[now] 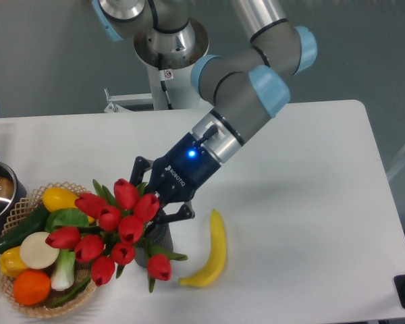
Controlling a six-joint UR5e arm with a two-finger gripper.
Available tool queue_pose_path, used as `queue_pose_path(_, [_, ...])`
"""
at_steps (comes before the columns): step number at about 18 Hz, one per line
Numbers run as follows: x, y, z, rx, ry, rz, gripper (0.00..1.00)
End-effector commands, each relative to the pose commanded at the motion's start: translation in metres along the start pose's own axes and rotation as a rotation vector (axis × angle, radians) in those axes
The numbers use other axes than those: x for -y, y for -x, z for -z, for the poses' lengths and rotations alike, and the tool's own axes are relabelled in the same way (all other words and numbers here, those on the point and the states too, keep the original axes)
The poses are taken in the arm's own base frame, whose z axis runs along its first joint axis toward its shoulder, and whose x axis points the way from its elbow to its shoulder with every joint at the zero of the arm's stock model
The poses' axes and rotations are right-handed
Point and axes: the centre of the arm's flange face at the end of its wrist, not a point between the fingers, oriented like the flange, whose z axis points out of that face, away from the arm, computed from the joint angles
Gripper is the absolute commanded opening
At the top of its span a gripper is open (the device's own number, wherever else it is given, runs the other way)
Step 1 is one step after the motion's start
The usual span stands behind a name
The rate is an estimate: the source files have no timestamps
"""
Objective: Insert the flowers into the vase
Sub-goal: 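Lower the tulip stems down into the dark grey vase, then open the gripper and raise it away from the vase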
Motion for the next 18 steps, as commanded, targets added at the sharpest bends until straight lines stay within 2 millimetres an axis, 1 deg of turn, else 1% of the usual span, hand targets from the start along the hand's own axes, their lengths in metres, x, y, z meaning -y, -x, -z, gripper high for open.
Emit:
queue_pose_path(3, [-0.016, -0.007, -0.005, -0.011, 0.012, -0.022, 0.28])
queue_pose_path(5, [-0.026, -0.013, -0.007, -0.020, 0.017, -0.030, 0.38])
queue_pose_path(6, [-0.028, -0.016, -0.007, -0.022, 0.016, -0.034, 0.44])
queue_pose_path(8, [-0.034, -0.024, -0.004, -0.023, 0.019, -0.020, 0.55])
queue_pose_path(11, [-0.045, -0.031, 0.001, -0.018, 0.023, 0.004, 0.70])
queue_pose_path(12, [-0.048, -0.033, 0.005, -0.013, 0.023, 0.011, 0.78])
queue_pose_path(13, [-0.049, -0.034, 0.007, -0.010, 0.025, 0.017, 0.93])
queue_pose_path(14, [-0.052, -0.036, 0.009, 0.002, 0.045, 0.022, 1.00])
queue_pose_path(16, [-0.059, -0.041, 0.014, 0.023, 0.079, 0.029, 1.00])
queue_pose_path(18, [-0.064, -0.039, 0.028, 0.047, 0.078, 0.044, 1.00])
